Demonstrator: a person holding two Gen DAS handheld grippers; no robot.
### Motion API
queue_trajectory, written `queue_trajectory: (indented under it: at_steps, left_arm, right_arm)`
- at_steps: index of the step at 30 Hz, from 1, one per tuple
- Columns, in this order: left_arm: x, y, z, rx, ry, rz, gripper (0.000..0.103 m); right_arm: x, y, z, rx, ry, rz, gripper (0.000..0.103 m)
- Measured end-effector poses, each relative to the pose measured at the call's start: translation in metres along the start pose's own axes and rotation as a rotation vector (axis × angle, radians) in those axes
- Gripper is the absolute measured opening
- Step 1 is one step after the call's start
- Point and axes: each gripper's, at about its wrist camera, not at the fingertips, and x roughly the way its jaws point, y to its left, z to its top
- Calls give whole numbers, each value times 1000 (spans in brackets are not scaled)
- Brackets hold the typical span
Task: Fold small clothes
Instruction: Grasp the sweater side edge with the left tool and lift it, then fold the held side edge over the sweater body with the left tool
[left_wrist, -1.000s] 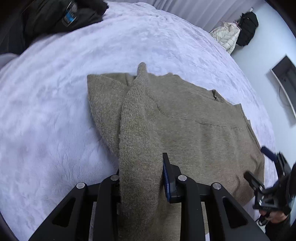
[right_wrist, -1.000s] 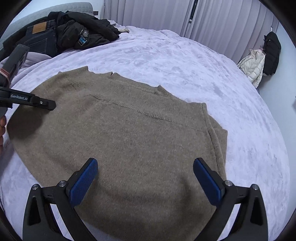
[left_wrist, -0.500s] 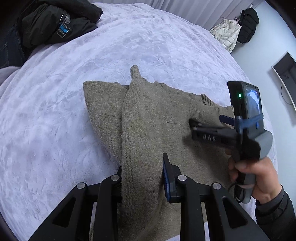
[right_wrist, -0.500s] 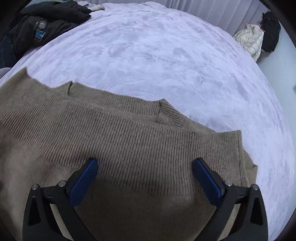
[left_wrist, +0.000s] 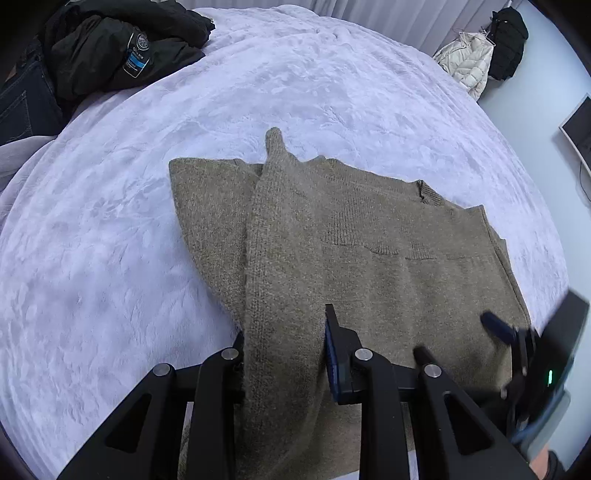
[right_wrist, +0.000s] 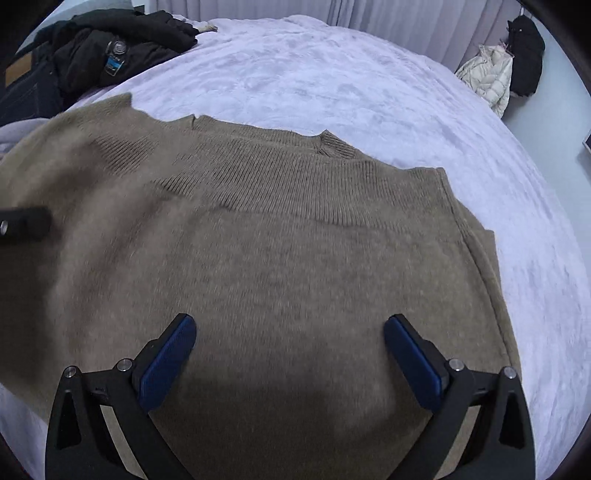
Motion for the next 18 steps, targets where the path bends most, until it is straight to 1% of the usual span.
queue_trajectory:
  at_steps: [2,4,6,9,12,15,18]
  left_arm:
    - [-3,-5,-1,4,-3,5,27]
    - [-8,-14,-2,15,-10,14,26]
    - [-13,-24,-1,23,-14,28,26]
    - [-22,-43,2,28,-19,41,26]
    - [-26,-71,7,39,-8,64,25]
    - [-27,-102,11,47,5,58,25]
    - [-22,-142,12,73,18,68,24]
  right_arm:
    - [-12,0,-20,-16,-38,5,103]
    - [-21,-2,-33,-49,-48,33,102]
    - [-29,-7,-36,-90,-67,41,102]
    - [-41,-24,-39,-84,-106,21,103]
    - [-42,-40,-40,-60,-101,35,103]
    - [-40,-64,-41,-31,-101,50,103]
    - [-46,-93,-45,-1,-124,55,103]
